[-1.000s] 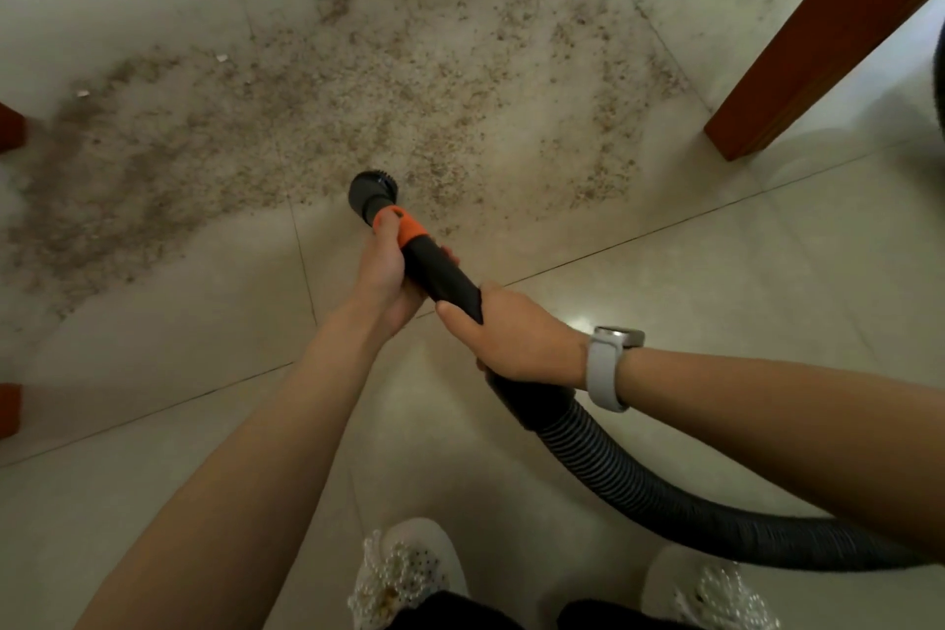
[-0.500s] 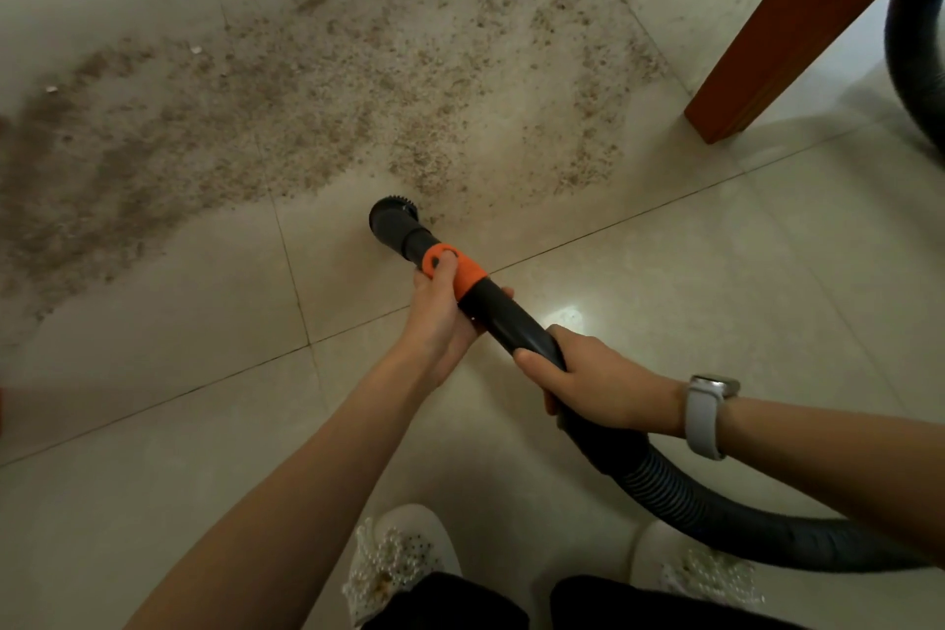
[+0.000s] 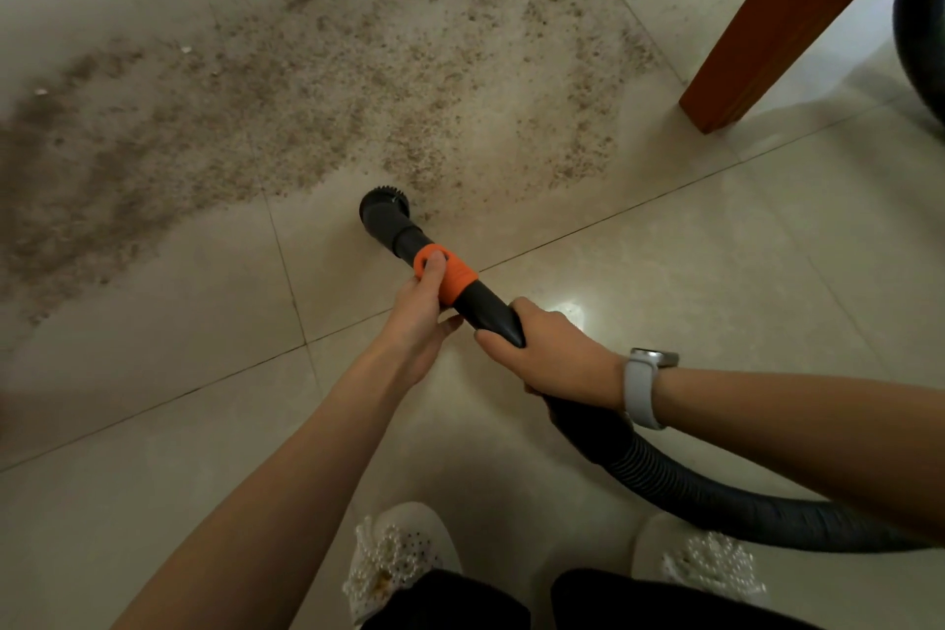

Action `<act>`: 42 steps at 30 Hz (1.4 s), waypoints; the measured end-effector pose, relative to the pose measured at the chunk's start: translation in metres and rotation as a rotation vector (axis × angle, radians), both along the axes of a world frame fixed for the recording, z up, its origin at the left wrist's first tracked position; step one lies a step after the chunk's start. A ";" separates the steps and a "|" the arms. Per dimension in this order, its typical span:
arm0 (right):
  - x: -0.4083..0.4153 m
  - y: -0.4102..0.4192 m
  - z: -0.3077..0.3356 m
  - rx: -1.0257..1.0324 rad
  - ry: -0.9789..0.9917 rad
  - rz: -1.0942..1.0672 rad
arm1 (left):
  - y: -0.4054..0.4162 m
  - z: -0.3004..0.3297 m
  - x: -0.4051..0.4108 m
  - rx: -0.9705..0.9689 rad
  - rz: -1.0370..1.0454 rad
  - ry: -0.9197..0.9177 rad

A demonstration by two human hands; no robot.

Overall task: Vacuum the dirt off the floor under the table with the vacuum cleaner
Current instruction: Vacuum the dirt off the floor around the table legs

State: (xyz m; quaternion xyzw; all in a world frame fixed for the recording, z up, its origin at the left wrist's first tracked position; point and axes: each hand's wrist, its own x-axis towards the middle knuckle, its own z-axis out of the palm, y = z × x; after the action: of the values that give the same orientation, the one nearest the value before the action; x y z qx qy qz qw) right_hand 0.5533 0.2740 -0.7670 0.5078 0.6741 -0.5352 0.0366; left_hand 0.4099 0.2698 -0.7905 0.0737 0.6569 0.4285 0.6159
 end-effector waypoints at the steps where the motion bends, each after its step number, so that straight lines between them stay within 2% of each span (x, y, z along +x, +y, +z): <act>1: -0.006 0.001 -0.002 0.033 -0.008 -0.021 | 0.000 -0.001 -0.002 -0.009 -0.007 0.006; 4: -0.017 0.004 -0.003 0.100 -0.053 -0.051 | 0.004 -0.002 -0.008 -0.024 -0.032 0.045; 7: -0.014 0.009 0.003 0.073 -0.045 -0.049 | 0.011 -0.001 -0.012 -0.026 -0.037 0.114; 16: 0.031 0.000 0.007 -0.086 -0.025 -0.157 | 0.005 -0.001 0.019 -0.028 -0.084 -0.069; 18: 0.032 -0.002 0.006 -0.035 -0.037 -0.152 | 0.005 -0.001 0.021 -0.034 -0.068 -0.065; 24: 0.006 0.010 0.003 0.321 -0.201 0.030 | 0.011 0.001 0.016 -0.052 -0.083 0.012; 35: 0.013 0.011 0.007 0.379 -0.275 0.088 | 0.017 -0.001 0.029 -0.047 -0.154 0.090; 42: -0.019 0.046 0.002 0.411 -0.237 0.077 | 0.054 -0.004 0.005 -0.047 -0.124 0.210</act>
State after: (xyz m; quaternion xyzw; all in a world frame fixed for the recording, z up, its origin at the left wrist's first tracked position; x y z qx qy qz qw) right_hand 0.5341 0.3204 -0.7647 0.5379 0.7786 -0.3216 0.0317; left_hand 0.4146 0.3234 -0.7949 0.1443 0.7220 0.3641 0.5704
